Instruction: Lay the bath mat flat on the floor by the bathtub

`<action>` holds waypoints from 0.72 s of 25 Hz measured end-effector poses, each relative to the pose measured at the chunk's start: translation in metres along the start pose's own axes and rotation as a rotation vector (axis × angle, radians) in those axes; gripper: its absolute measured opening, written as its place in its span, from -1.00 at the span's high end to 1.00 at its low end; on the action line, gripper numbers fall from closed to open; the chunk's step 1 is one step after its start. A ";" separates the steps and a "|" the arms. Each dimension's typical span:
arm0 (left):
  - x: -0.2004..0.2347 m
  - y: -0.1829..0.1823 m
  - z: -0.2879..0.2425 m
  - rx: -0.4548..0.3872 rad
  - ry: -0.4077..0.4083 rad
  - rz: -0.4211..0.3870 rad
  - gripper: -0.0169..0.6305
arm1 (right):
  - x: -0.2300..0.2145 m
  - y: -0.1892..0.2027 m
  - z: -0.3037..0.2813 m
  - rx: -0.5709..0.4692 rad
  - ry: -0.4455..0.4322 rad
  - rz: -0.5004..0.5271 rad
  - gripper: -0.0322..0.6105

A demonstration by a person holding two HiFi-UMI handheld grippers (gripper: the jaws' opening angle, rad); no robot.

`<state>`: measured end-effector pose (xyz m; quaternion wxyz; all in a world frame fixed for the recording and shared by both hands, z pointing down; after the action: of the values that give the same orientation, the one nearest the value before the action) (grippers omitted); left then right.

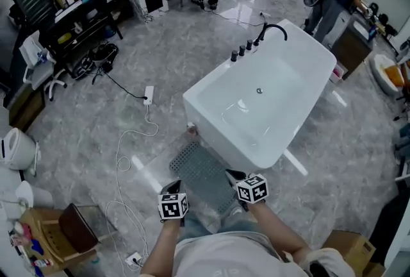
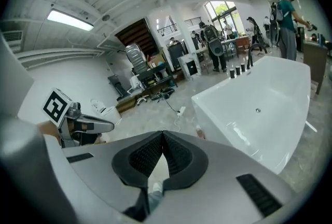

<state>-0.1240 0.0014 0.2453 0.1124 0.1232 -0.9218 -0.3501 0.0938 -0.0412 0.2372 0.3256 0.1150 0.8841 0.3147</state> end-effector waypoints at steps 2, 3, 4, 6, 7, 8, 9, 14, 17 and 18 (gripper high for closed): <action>-0.006 -0.025 0.018 -0.038 0.007 -0.041 0.90 | 0.011 -0.016 0.016 -0.031 -0.007 0.021 0.82; -0.008 -0.039 0.027 -0.064 0.009 -0.049 0.90 | 0.017 -0.024 0.024 -0.050 -0.013 0.028 0.82; -0.009 -0.053 0.036 -0.096 0.012 -0.051 0.90 | 0.023 -0.035 0.032 -0.074 -0.023 0.034 0.82; -0.009 -0.080 0.050 -0.159 0.016 -0.054 0.90 | 0.036 -0.058 0.048 -0.125 -0.050 0.051 0.82; -0.008 -0.094 0.057 -0.186 0.013 -0.058 0.90 | 0.043 -0.069 0.057 -0.150 -0.063 0.065 0.82; -0.008 -0.107 0.065 -0.212 0.009 -0.065 0.90 | 0.050 -0.079 0.066 -0.174 -0.073 0.082 0.82; -0.007 -0.119 0.072 -0.237 0.008 -0.076 0.90 | 0.057 -0.088 0.074 -0.195 -0.083 0.100 0.82; -0.007 -0.170 0.112 -0.433 0.053 -0.123 0.90 | 0.096 -0.123 0.110 -0.308 -0.150 0.193 0.82; -0.015 -0.193 0.135 -0.560 0.140 -0.109 0.90 | 0.113 -0.141 0.129 -0.367 -0.164 0.227 0.82; -0.018 -0.199 0.142 -0.592 0.164 -0.115 0.90 | 0.116 -0.145 0.135 -0.386 -0.166 0.230 0.82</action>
<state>-0.1192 -0.0497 0.0054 0.1971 0.1648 -0.7593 -0.5979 0.0931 -0.0415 0.0076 0.3749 0.1762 0.7588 0.5026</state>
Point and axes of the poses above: the fingertips, and each gripper's own axes: z backward along the fingers, x to its left, y out of its underside, the point moved 4 cm from there along z, backward along the fingers, and after that the axes turned 9 degrees about -z, right-handed, at the moved point
